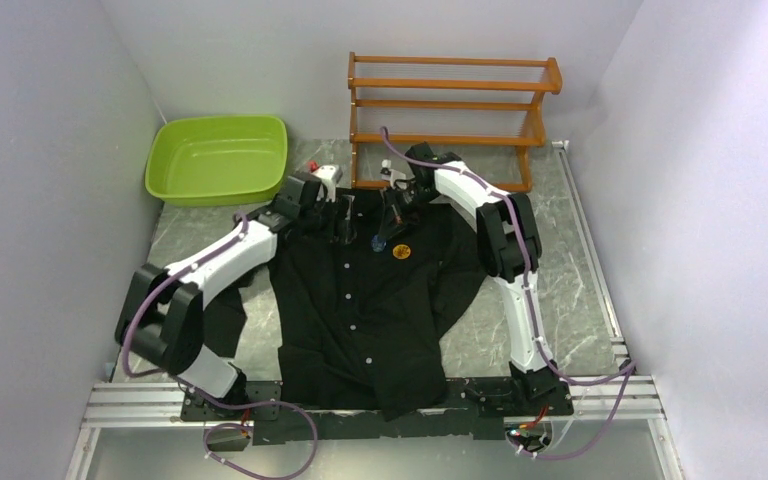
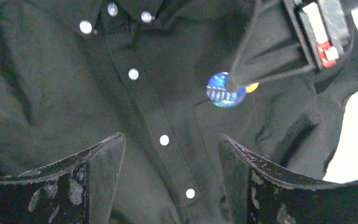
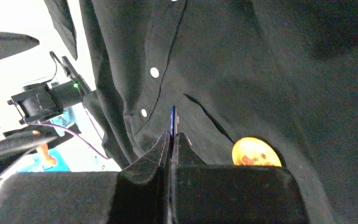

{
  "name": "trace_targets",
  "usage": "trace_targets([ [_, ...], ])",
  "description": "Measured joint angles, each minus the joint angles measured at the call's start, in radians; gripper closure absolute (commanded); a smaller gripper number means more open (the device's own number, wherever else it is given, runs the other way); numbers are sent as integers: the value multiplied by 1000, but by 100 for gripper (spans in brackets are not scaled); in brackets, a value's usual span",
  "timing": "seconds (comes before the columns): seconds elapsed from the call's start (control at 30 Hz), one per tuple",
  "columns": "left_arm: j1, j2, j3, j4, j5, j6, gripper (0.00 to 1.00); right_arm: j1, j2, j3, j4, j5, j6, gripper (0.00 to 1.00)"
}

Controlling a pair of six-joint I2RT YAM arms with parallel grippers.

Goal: Pin the brooch onto the clothing
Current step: Adjust the clothes at the center of the board, then pin the brooch to the clothes.

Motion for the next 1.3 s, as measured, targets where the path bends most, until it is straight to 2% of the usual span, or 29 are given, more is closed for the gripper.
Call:
trace_targets([
  [0.13,0,-91,-121,19,4,-32,22,25,64,46,-13,-30,-2,100],
  [0.33,-13,-100,-192,11,5,-58,22,43,114,53,-16,-83,2,100],
  [0.67,-63,-94,-211,22,5,-82,23,7,184,87,-24,-117,-2,100],
  [1.03,-152,76,-219,69,-9,-101,24,-90,295,202,-132,-203,-43,100],
  [1.3,-154,82,-217,93,-32,-113,24,-104,293,178,-153,-219,-64,100],
])
